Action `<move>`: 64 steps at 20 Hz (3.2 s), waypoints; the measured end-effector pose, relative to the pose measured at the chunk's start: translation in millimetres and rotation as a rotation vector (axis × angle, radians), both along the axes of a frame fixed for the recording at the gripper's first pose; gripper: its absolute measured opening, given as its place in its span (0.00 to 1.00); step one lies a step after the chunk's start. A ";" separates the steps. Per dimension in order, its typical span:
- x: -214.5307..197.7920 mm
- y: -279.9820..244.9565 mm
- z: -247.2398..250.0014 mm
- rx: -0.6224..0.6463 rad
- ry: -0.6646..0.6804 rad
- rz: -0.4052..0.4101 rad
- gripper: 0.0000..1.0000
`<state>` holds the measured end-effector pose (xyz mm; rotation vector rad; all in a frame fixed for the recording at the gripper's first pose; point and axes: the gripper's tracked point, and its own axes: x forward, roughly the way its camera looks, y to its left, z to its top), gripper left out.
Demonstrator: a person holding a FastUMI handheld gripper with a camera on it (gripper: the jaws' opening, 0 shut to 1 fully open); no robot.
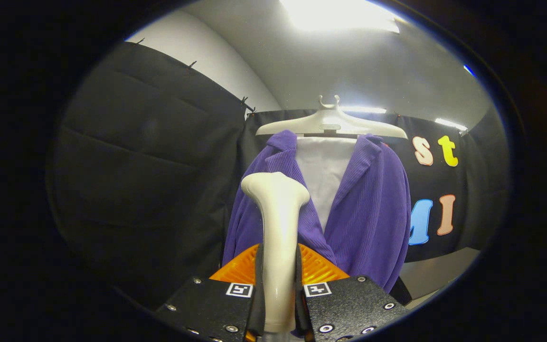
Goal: Iron the clothes twice with a garment steamer, once on the left side and once on the right side.
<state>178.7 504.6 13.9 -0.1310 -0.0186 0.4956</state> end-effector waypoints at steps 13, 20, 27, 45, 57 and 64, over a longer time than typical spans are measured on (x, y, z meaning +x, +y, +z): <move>-28.6 -21.7 -115.3 -0.117 0.154 0.014 0.26; -44.2 -37.5 -166.0 -0.143 0.235 0.011 0.27; -60.1 -49.9 -217.1 -0.175 0.308 0.007 0.27; -93.7 -63.3 -316.9 -0.265 0.479 0.015 0.27; -139.2 -165.9 -310.9 -0.197 0.619 -0.058 0.27; -156.9 -320.1 -236.1 -0.025 0.517 -0.203 0.27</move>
